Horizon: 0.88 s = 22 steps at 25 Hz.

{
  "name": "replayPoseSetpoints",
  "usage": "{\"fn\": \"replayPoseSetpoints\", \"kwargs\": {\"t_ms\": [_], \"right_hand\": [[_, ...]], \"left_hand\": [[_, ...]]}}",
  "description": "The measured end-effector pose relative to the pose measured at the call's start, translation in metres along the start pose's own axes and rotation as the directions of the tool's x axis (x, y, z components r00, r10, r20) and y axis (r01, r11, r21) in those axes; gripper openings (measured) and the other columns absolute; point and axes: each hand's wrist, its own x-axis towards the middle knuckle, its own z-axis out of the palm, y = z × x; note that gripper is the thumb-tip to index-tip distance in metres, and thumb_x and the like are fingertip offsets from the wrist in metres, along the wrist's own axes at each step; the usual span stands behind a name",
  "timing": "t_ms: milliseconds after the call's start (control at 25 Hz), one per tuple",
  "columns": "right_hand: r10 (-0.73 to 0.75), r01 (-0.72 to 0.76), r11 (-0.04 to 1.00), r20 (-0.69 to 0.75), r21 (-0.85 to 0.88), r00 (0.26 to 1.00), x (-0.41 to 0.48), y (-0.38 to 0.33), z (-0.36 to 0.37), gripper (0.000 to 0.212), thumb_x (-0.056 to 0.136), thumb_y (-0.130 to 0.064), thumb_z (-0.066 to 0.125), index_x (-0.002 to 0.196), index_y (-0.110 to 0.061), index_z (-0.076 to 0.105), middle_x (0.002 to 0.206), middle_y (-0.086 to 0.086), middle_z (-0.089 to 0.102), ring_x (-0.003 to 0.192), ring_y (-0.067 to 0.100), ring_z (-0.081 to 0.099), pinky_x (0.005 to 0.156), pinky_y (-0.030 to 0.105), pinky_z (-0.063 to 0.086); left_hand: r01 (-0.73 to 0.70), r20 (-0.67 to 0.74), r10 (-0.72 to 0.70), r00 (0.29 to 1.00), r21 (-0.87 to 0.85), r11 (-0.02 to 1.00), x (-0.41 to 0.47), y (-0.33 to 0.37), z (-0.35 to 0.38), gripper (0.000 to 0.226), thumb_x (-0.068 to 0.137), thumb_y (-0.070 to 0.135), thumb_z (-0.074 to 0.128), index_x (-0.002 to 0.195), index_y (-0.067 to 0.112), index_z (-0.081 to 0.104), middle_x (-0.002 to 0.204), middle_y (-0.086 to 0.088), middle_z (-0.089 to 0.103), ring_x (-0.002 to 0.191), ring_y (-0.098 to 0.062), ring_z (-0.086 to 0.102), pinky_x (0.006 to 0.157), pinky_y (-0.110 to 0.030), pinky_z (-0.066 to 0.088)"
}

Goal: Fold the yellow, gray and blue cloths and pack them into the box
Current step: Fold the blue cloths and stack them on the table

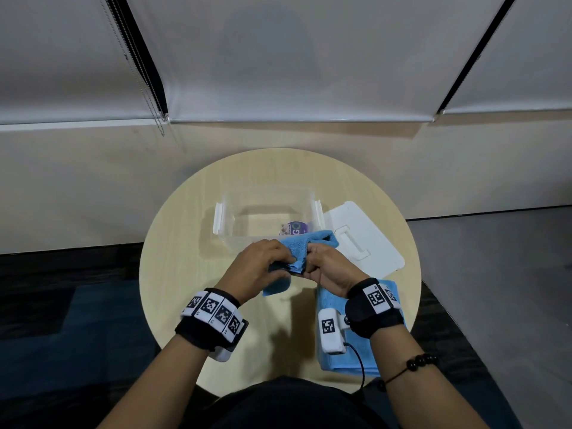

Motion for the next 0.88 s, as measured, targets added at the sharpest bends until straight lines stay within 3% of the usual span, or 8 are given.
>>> {"fn": "replayPoseSetpoints", "kwargs": {"t_ms": [160,280,360,440,520,600,720,880], "right_hand": [[-0.019,0.019,1.000,0.044,0.016,0.999,0.001,-0.003,0.000,0.049,0.082,0.020,0.031,0.126,0.014,0.053,0.122,0.024,0.062,0.114,0.032,0.061,0.111,0.048,0.046],[-0.022,0.026,0.998,0.079,-0.062,0.997,-0.001,-0.004,-0.010,0.038,0.096,0.004,0.041,0.131,0.003,0.058,0.122,0.018,0.070,0.118,0.032,0.066,0.105,0.043,0.052],[-0.028,0.019,0.978,-0.042,-0.206,0.999,0.000,0.000,-0.021,0.032,0.101,-0.003,0.046,0.130,0.002,0.058,0.121,0.018,0.071,0.113,0.028,0.069,0.098,0.037,0.055],[-0.065,-0.006,0.950,-0.216,-0.313,0.974,0.001,0.010,-0.030,0.032,0.102,-0.016,0.055,0.131,-0.002,0.055,0.128,0.020,0.066,0.110,0.022,0.066,0.096,0.036,0.054],[-0.074,0.012,0.969,-0.247,-0.247,0.966,-0.001,0.021,-0.035,0.050,0.099,-0.035,0.063,0.142,-0.015,0.047,0.138,0.013,0.057,0.124,0.019,0.058,0.106,0.041,0.049],[-0.067,0.050,0.993,-0.159,-0.109,0.985,0.000,0.027,-0.032,0.063,0.094,-0.044,0.063,0.150,-0.024,0.042,0.145,0.004,0.052,0.134,0.021,0.051,0.114,0.045,0.042],[-0.110,0.110,0.994,-0.028,0.020,0.994,0.006,0.025,-0.022,0.053,0.098,-0.039,0.058,0.148,-0.021,0.048,0.145,0.006,0.056,0.135,0.025,0.053,0.114,0.045,0.040],[-0.100,0.101,0.993,-0.008,0.056,0.995,0.014,0.023,-0.014,0.047,0.099,-0.034,0.056,0.141,-0.012,0.054,0.129,0.006,0.066,0.117,0.023,0.061,0.108,0.046,0.041]], "left_hand": [[0.040,-0.154,-0.032,0.988,0.047,0.998,-0.001,0.005,0.014,0.016,0.086,0.011,0.069,0.100,0.021,0.069,0.100,0.009,0.066,0.095,-0.017,0.058,0.083,-0.033,0.044],[0.172,-0.250,-0.245,0.937,-0.280,0.945,-0.001,0.012,0.010,0.017,0.098,0.010,0.057,0.103,0.024,0.065,0.097,0.015,0.066,0.091,-0.006,0.060,0.078,-0.023,0.048],[0.177,-0.256,-0.316,0.914,-0.448,0.876,0.000,0.015,-0.004,0.017,0.104,0.016,0.050,0.104,0.030,0.060,0.096,0.015,0.065,0.089,-0.005,0.061,0.075,-0.015,0.047],[0.139,-0.270,-0.308,0.912,-0.504,0.853,0.002,0.016,-0.022,0.015,0.108,0.023,0.044,0.106,0.030,0.058,0.098,0.013,0.064,0.091,-0.006,0.062,0.078,-0.013,0.047],[0.125,-0.264,-0.308,0.914,-0.540,0.832,0.005,0.017,-0.037,0.017,0.109,0.027,0.041,0.109,0.026,0.057,0.102,0.014,0.064,0.095,-0.005,0.061,0.081,-0.013,0.045],[0.112,-0.254,-0.297,0.921,-0.555,0.824,0.005,0.016,-0.049,0.017,0.109,0.027,0.039,0.108,0.025,0.057,0.101,0.016,0.062,0.093,-0.002,0.058,0.081,-0.011,0.042],[0.114,-0.186,-0.264,0.947,-0.573,0.811,0.004,0.015,-0.059,0.017,0.109,0.021,0.041,0.105,0.022,0.058,0.101,0.009,0.063,0.094,-0.005,0.057,0.085,-0.015,0.042],[0.150,-0.090,-0.246,0.965,-0.578,0.802,-0.001,0.018,-0.063,0.018,0.108,0.022,0.042,0.107,0.016,0.059,0.101,-0.001,0.064,0.094,-0.015,0.060,0.085,-0.022,0.045]]}}
